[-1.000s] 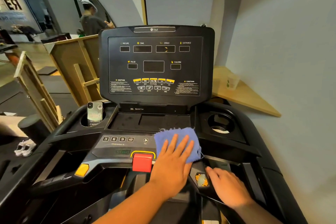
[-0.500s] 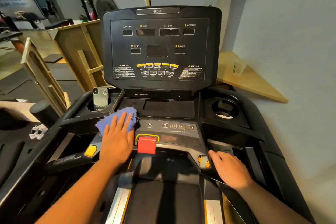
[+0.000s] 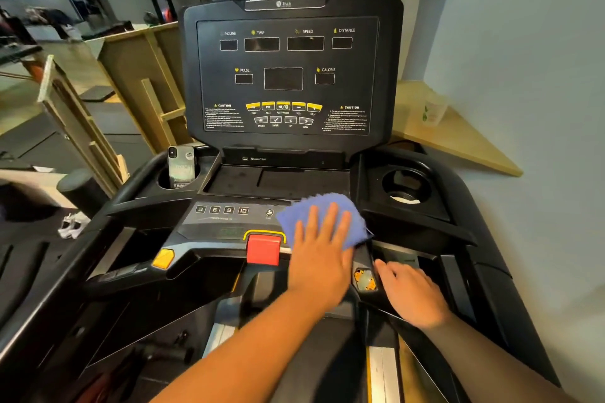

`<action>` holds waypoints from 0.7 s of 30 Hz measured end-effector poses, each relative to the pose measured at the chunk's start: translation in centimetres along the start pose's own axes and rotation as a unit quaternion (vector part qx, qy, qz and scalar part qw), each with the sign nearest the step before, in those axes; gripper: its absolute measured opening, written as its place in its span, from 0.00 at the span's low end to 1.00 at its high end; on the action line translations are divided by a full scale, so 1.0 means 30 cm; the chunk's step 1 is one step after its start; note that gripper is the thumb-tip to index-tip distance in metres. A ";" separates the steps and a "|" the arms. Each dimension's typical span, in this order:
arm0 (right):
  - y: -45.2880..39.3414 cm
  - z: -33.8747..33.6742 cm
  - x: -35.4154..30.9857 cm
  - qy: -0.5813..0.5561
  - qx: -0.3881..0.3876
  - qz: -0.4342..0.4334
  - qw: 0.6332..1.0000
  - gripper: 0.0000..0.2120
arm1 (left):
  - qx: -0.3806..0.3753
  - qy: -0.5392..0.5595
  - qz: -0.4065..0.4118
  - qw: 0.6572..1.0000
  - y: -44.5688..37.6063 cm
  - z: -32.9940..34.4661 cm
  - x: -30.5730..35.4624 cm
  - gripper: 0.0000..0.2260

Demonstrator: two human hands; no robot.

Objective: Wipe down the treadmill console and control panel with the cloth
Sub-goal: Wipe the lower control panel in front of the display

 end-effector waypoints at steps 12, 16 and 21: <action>0.025 -0.017 -0.011 -0.059 -0.007 -0.005 0.998 0.22 | 0.007 0.016 -0.015 1.000 0.106 -0.084 -0.571 0.27; 0.021 -0.011 -0.012 -0.056 -0.002 0.000 0.998 0.22 | 0.034 0.039 -0.163 0.985 0.153 -0.111 -0.742 0.30; 0.022 -0.014 -0.011 -0.060 0.000 0.000 0.998 0.22 | 0.065 0.069 -0.245 0.965 0.098 -0.094 -0.576 0.25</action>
Point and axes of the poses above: each hand's wrist, its own y-axis away from the middle knuckle, its own z-axis out of the palm, x = y × z, the point moved 4 cm from there along -y, towards the middle knuckle, and after that the axes turned 5 degrees about -x, right-handed, at the moved point
